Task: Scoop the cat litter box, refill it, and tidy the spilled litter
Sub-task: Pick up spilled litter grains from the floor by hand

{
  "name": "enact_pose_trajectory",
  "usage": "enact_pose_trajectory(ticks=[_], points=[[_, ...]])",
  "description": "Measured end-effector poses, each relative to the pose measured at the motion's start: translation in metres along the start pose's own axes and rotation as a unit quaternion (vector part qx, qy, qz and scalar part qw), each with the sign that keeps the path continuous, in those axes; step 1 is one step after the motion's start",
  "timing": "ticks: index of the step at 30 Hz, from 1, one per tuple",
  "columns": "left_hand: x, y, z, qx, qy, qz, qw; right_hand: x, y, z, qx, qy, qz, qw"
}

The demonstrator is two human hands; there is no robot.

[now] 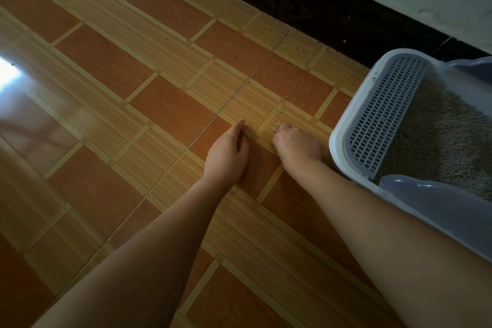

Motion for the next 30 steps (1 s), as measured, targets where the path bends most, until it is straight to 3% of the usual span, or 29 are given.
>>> enact_pose_trajectory(ticks=[3,5,9,11,13,21,27,30], points=[[0.000,0.010,0.004,0.129,0.065,-0.083,0.986,-0.001,0.001,-0.005,-0.063,-0.037,0.016,0.997],[0.000,0.009,0.010,0.257,0.133,-0.129,0.949,0.003,0.006,0.000,-0.138,-0.046,0.035,0.989],[0.011,-0.012,0.018,0.498,0.289,-0.161,0.802,0.018,0.021,0.037,-0.249,0.020,0.090,0.964],[0.017,-0.022,0.016,0.584,0.341,-0.149,0.721,0.024,0.027,0.055,-0.260,0.055,0.112,0.958],[0.020,-0.029,0.011,0.639,0.360,-0.119,0.669,0.029,0.028,0.066,-0.229,0.074,0.137,0.961],[0.022,-0.036,0.007,0.729,0.333,-0.100,0.590,0.039,0.026,0.079,-0.107,0.116,0.115,0.981],[0.024,-0.038,0.021,0.724,0.345,-0.104,0.588,0.044,0.044,0.077,-0.138,0.171,0.015,0.975],[0.025,-0.035,0.029,0.719,0.350,-0.151,0.582,0.044,0.052,0.065,-0.204,0.180,-0.042,0.961]])
Point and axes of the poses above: each hand's wrist, its own x-axis away from the middle knuckle, its own y-axis out of the back of the hand, z = x × y, the point moved 8 cm from there along -x, towards the middle knuckle, and after that the axes turned 12 degrees about -y, right-handed, at the moved point
